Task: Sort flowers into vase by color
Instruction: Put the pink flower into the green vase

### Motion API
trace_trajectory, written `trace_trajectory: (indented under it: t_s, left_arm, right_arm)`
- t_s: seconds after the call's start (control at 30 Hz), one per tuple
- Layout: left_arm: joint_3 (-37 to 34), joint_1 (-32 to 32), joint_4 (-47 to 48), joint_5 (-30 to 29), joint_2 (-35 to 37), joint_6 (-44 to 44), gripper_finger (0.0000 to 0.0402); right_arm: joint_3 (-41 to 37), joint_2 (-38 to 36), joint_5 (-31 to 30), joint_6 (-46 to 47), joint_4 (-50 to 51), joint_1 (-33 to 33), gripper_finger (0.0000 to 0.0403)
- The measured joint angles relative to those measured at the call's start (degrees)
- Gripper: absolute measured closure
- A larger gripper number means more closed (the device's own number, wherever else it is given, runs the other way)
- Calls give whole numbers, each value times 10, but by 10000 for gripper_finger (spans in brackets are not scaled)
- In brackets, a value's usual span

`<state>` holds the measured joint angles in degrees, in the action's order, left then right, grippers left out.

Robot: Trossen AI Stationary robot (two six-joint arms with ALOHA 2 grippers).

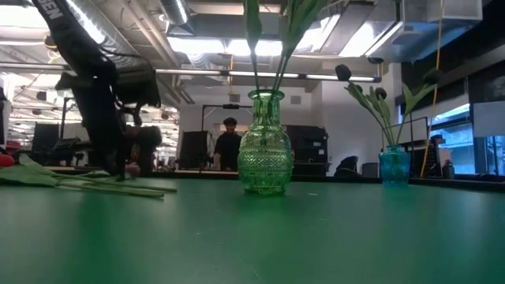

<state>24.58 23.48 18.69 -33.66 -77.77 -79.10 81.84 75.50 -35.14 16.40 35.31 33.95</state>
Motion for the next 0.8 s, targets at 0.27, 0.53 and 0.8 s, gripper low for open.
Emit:
trace_trajectory:
  t_s: [0.27,0.53,0.8]
  left_arm:
    - [0,-101,-52,-52,131,43,397]
    - [0,-320,-264,-216,341,282,399]
    - [0,-542,-604,-179,310,714,401]
  right_arm:
    - [32,-4,48,-64,-166,26,134]
    - [111,-6,32,-148,-190,35,134]
    - [111,47,9,-169,-206,10,134]
